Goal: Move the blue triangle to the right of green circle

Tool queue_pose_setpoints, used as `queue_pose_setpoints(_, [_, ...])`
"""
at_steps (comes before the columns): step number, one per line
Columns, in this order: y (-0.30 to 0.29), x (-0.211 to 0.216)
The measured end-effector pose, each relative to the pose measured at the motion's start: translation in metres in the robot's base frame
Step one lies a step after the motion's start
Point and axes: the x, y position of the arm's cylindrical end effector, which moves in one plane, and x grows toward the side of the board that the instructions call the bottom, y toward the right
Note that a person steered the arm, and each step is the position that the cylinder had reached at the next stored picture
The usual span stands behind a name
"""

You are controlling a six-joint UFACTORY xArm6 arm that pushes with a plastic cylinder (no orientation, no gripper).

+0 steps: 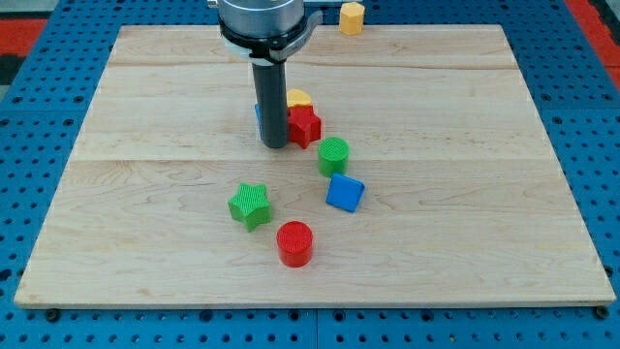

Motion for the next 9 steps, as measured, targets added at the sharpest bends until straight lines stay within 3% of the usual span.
queue_pose_setpoints(1, [0.012, 0.033])
queue_pose_setpoints(2, [0.084, 0.077])
queue_pose_setpoints(4, [0.109, 0.13])
queue_pose_setpoints(5, [0.17, 0.139])
queue_pose_setpoints(6, [0.184, 0.109])
queue_pose_setpoints(9, [0.154, 0.141])
